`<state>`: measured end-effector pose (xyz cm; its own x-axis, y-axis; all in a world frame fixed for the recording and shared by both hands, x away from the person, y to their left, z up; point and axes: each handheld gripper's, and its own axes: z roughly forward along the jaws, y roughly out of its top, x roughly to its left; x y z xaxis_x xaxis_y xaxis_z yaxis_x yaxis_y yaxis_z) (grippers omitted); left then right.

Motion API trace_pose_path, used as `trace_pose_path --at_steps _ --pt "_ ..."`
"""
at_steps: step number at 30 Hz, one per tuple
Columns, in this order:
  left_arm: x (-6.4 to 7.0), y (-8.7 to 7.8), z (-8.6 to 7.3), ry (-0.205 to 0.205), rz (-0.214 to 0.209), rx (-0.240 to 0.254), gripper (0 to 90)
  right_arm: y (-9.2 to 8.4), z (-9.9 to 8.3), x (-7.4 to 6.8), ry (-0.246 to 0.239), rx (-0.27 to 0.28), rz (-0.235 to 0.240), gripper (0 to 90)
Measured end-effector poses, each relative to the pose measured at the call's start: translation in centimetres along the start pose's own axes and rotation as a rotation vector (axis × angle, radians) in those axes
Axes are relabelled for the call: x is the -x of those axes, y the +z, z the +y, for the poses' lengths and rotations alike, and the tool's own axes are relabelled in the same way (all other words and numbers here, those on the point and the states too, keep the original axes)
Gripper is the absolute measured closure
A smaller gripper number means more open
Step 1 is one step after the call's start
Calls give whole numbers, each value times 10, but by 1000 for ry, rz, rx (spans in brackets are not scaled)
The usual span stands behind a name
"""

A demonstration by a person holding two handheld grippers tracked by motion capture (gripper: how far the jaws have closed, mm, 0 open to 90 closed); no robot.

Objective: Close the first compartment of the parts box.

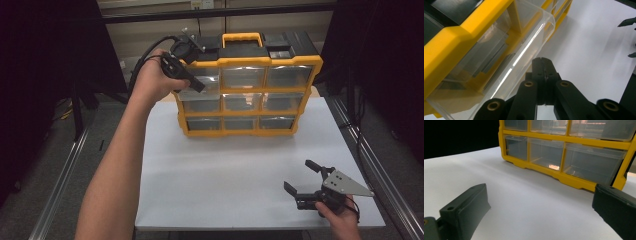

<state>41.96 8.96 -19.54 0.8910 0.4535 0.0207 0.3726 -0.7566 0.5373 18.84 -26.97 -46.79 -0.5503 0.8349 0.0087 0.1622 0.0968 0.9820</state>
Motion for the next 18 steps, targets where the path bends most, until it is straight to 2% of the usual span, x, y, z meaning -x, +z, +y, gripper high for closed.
trace_pose_path --at_steps 1,5,18 --pt "0 0 0 -6 -3 0 900 0 0 0 -1 1 0 0" --pt "-2 0 1 12 -5 1 900 0 0 0 1 0 0 0" --pt "-4 1 2 -4 4 10 900 0 0 0 1 -2 1 0"
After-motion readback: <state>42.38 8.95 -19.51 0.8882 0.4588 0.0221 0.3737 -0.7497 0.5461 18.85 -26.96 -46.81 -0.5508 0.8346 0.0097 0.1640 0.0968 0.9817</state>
